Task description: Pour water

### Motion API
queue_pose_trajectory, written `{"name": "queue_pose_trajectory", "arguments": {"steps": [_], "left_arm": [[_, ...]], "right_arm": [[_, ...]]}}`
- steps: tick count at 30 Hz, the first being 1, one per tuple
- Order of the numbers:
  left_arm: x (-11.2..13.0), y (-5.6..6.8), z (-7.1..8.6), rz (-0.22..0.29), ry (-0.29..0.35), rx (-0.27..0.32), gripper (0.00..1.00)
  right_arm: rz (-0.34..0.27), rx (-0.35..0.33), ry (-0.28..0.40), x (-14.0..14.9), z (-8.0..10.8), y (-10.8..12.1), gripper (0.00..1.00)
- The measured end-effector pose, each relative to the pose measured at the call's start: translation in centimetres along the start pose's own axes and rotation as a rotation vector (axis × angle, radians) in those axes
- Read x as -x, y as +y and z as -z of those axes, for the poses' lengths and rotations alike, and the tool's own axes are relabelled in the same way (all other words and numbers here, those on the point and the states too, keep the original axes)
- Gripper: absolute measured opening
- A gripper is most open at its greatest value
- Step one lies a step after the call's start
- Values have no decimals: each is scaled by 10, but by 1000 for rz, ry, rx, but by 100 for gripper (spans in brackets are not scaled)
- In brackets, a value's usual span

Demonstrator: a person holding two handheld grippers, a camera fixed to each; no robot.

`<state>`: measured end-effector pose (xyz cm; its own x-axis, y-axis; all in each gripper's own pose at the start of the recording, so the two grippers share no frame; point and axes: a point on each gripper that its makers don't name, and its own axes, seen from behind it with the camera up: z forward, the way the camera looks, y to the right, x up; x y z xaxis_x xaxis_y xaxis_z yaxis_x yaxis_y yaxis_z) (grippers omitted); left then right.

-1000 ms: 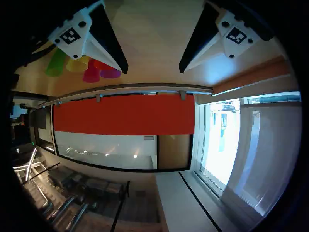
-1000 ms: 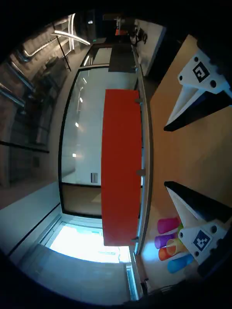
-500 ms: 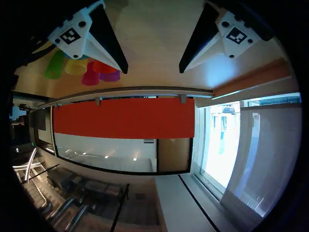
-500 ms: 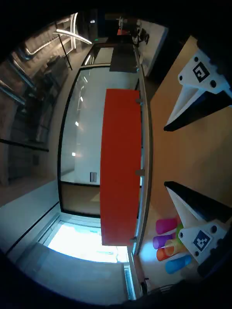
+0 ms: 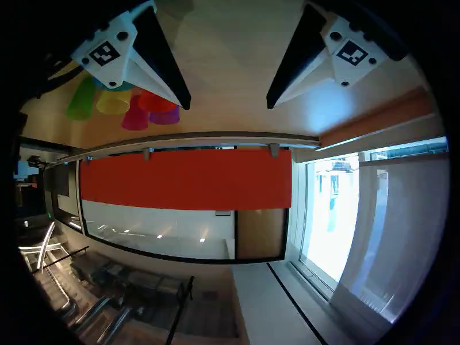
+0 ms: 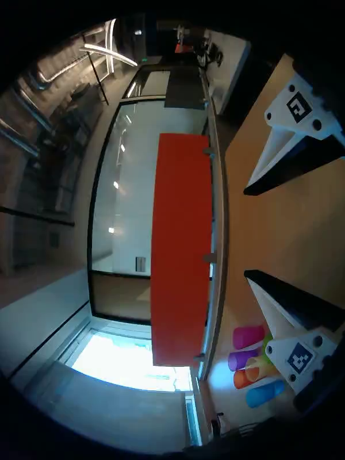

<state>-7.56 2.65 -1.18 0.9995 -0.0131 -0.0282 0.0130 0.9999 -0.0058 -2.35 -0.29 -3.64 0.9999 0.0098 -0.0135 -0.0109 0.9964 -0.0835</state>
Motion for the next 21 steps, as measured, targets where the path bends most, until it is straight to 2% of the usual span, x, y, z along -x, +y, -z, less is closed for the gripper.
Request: {"name": "queue_pose_trajectory", "arguments": {"steps": [12, 21], "left_arm": [[0, 0, 0, -1, -3, 0, 98], [0, 1, -1, -2, -3, 0, 98]], "right_arm": [[23, 1, 11, 0, 4, 2, 100], [50, -34, 40, 2, 9, -6, 100]]}}
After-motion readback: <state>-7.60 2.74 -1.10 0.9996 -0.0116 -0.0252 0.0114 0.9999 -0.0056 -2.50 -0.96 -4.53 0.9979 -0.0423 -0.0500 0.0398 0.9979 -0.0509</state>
